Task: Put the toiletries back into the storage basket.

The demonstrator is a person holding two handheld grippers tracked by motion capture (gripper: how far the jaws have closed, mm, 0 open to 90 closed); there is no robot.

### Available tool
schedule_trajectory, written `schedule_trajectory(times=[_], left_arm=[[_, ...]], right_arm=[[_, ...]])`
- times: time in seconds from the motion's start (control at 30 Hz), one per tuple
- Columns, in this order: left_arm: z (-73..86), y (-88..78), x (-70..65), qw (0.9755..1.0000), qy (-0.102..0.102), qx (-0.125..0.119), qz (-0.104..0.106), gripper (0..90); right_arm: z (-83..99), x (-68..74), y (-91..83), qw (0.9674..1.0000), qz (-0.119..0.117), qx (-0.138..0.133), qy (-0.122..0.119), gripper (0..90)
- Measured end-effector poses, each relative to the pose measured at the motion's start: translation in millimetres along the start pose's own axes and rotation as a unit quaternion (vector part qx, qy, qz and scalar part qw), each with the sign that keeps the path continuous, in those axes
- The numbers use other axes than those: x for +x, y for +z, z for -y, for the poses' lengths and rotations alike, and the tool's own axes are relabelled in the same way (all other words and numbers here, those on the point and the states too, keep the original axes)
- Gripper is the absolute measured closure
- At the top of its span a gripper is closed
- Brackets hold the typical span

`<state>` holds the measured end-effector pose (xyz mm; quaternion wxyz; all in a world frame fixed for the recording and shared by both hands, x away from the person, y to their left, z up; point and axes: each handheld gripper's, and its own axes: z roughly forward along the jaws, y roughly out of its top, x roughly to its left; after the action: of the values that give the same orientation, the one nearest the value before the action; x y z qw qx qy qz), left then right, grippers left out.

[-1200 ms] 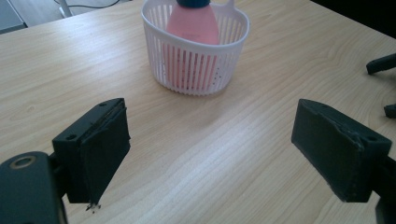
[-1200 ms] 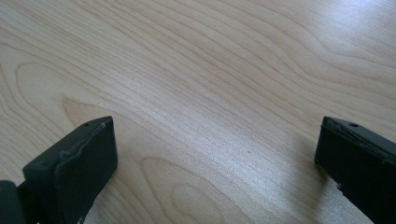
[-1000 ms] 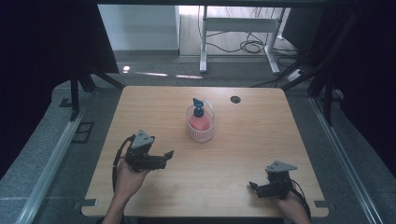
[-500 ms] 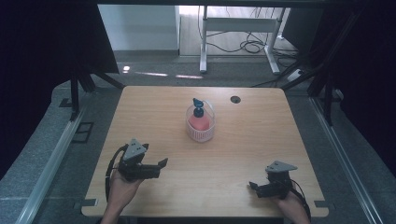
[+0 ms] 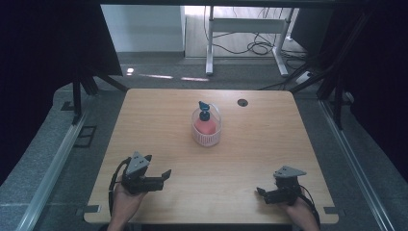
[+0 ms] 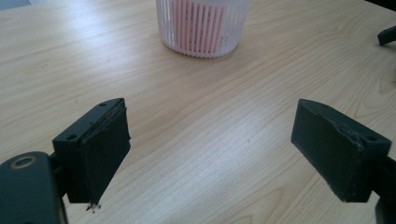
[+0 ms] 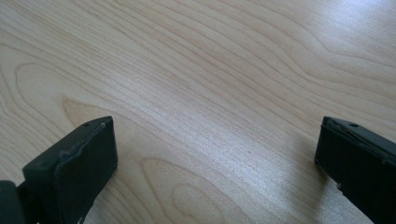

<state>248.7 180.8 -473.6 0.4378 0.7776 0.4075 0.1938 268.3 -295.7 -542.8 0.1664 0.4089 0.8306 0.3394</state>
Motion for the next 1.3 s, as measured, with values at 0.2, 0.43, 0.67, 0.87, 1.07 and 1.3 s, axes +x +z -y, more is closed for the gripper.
schedule_trajectory(times=[0.2, 0.43, 0.67, 0.87, 1.07, 1.3], left_arm=[[11.3, 4.1, -0.7, 1.0000, -0.005, 0.001, -0.003, 11.4], [23.7, 13.2, -2.5, 0.9999, -0.007, 0.014, -0.006, 11.4], [31.6, 19.9, -3.0, 0.9995, -0.003, 0.027, -0.012, 11.4], [37.5, 26.3, -3.2, 0.9988, 0.000, 0.046, -0.016, 11.4], [42.9, 32.5, -3.3, 0.9977, -0.001, 0.065, -0.018, 11.4], [47.0, 38.9, -2.1, 0.9958, -0.001, 0.089, -0.022, 11.3]], right_arm=[[0.0, -0.1, 0.1, 1.0000, 0.000, 0.000, -0.001, 0.0], [0.0, -0.2, 0.1, 1.0000, 0.000, -0.001, -0.001, 0.0], [-0.1, -0.1, 0.1, 1.0000, 0.000, -0.001, -0.001, 0.0], [-0.1, -0.2, 0.1, 1.0000, 0.000, -0.001, -0.001, 0.0], [-0.2, -0.2, 0.1, 1.0000, 0.000, -0.001, -0.001, 0.0], [-0.2, -0.2, 0.1, 1.0000, 0.000, -0.001, -0.001, 0.0]])
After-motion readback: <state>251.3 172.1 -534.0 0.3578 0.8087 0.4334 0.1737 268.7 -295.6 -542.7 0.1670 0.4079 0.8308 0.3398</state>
